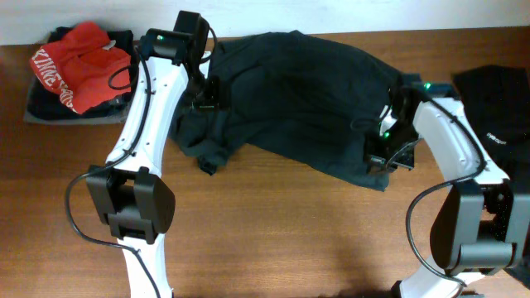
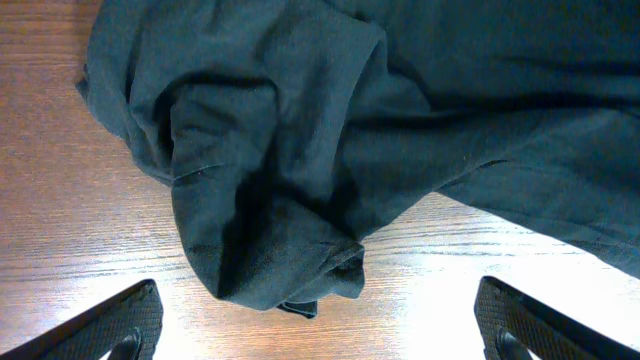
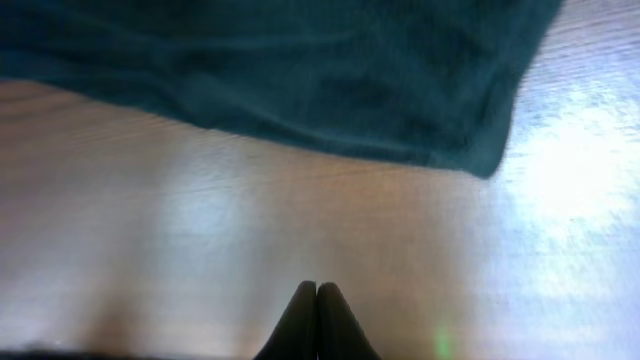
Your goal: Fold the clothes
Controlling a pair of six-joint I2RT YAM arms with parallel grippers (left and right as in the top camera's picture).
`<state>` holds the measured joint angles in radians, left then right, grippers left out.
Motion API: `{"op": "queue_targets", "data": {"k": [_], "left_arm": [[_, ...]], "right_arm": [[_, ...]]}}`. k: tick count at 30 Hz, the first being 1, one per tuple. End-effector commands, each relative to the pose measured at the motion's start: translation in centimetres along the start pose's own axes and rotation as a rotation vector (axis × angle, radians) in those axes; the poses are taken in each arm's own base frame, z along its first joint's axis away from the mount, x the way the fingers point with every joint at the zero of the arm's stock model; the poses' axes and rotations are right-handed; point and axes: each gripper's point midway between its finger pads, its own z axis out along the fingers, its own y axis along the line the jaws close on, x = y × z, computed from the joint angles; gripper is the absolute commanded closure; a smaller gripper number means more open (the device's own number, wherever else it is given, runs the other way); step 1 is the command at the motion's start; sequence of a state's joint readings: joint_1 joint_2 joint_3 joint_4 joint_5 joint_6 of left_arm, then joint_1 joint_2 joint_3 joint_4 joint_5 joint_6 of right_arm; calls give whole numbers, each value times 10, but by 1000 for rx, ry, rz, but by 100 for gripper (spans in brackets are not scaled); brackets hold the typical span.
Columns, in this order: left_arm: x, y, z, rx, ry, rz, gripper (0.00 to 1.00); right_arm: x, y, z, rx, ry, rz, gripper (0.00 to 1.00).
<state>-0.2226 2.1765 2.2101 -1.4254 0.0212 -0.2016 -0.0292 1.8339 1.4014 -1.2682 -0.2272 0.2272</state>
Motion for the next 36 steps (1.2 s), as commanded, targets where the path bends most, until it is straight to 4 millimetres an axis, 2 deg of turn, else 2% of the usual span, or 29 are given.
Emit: {"op": "queue_targets", "data": {"k": [1,11,28,36], "left_arm": [[-3,2,-9,-2,-28,11,1],[-3,2,-8,-3,-27,11,1],[-1,2,-7,-4,-18,11,0],[-1,2,-7,-5,-17,11,1]], "right_arm": [[-1,-2,14,-3,-16,-21,96],[-23,-19,41,62,-124,-58,93],[-24,-30,67,91,-101,-45,92],[-25,-47,75,96,-70,8,96]]}}
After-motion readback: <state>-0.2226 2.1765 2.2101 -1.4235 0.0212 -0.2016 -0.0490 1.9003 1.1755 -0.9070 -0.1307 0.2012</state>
